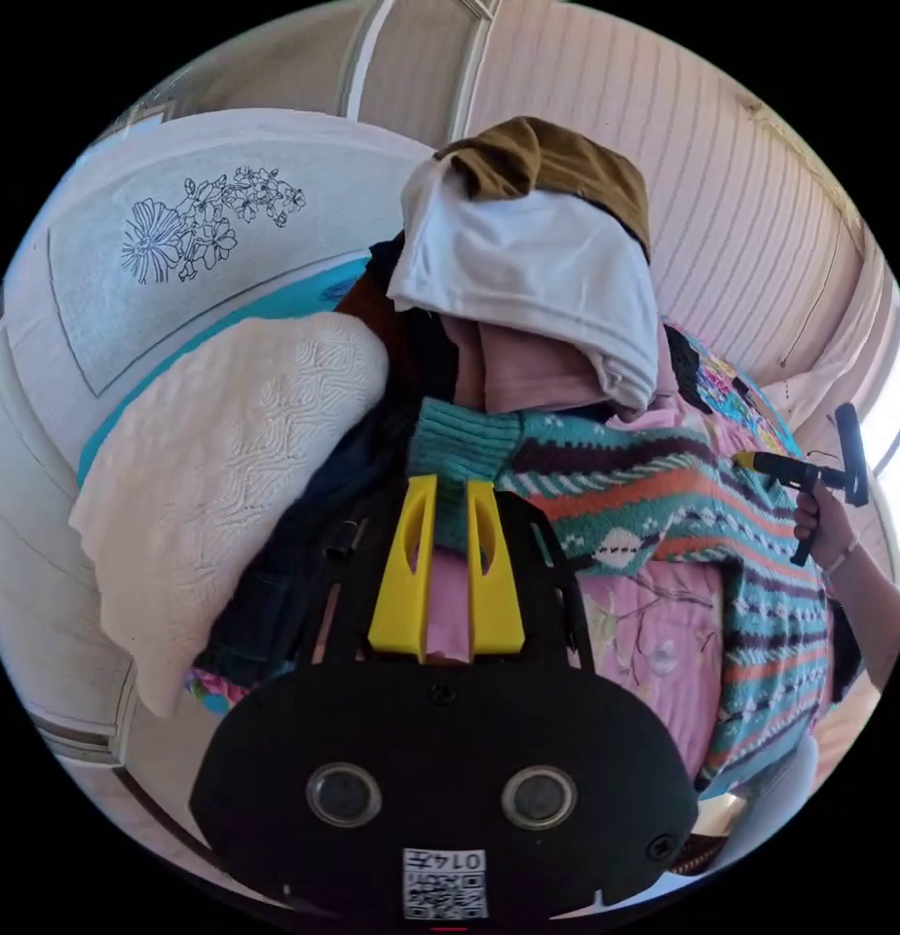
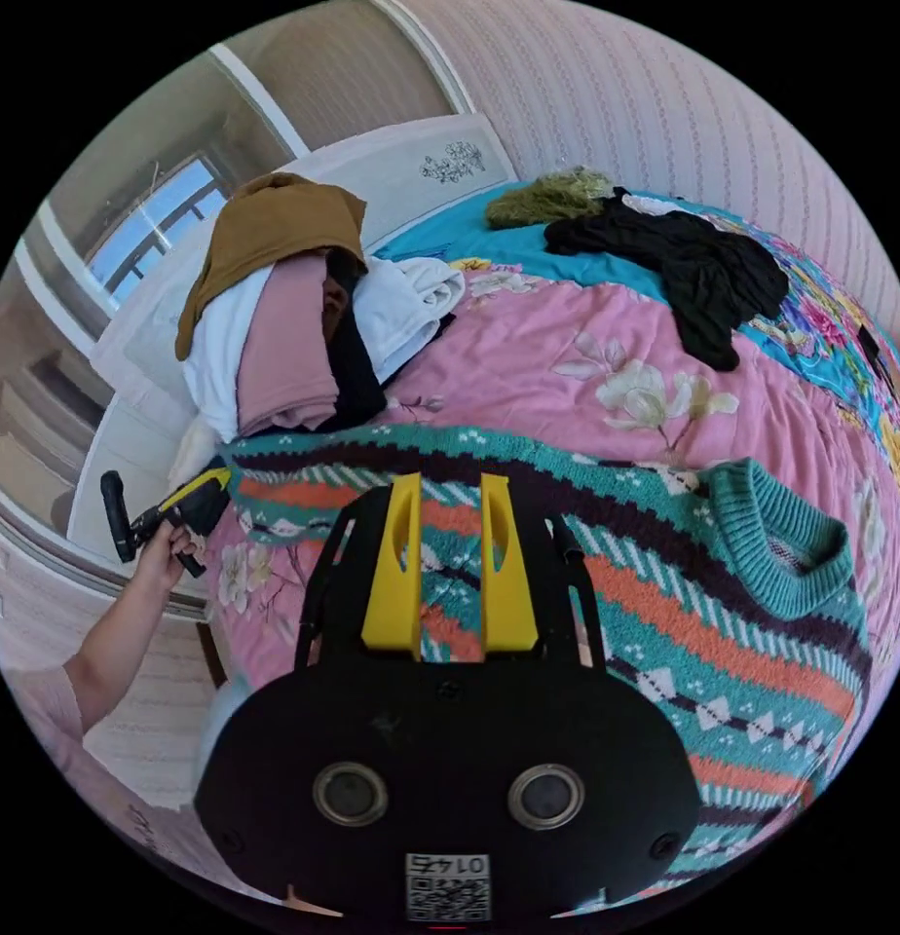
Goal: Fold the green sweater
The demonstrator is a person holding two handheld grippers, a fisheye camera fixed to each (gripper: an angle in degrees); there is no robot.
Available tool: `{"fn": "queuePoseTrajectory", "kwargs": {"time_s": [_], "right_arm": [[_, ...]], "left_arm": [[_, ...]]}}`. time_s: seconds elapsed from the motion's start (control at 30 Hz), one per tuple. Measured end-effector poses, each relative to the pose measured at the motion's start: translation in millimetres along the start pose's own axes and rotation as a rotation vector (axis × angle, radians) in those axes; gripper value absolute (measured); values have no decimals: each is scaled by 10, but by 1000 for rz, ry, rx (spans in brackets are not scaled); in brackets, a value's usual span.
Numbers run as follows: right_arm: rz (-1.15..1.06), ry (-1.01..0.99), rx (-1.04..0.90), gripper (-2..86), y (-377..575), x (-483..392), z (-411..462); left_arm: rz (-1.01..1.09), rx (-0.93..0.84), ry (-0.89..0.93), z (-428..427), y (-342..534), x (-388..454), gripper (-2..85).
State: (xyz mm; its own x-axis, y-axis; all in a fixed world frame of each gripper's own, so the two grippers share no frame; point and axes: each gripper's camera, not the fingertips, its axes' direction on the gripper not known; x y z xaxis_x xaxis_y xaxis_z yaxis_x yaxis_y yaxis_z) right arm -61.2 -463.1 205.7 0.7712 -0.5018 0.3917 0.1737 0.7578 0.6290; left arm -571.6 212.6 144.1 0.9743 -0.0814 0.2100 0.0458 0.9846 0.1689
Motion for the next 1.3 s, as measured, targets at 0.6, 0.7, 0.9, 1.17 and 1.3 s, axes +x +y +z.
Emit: {"fn": "queuePoseTrajectory", "kwargs": {"time_s": [0.6, 0.7, 0.9, 1.17, 1.3], "right_arm": [[517, 462, -340, 117, 3705, 987, -1735], [540, 471, -348, 97, 3841, 1112, -1713], [464, 328, -344, 42, 4054, 1286, -2040], [459, 214, -300, 57, 4535, 1616, -2392], [521, 147, -196, 74, 4783, 1824, -2798]], "left_arm": [[380, -518, 578, 156, 1182, 2123, 73], [429, -511, 556, 194, 1203, 2322, 36], [532, -509, 456, 74, 1215, 2741, -6], [662, -557, 286, 100, 1355, 3378, -4], [597, -548, 300, -98, 1246, 3520, -3]]}}
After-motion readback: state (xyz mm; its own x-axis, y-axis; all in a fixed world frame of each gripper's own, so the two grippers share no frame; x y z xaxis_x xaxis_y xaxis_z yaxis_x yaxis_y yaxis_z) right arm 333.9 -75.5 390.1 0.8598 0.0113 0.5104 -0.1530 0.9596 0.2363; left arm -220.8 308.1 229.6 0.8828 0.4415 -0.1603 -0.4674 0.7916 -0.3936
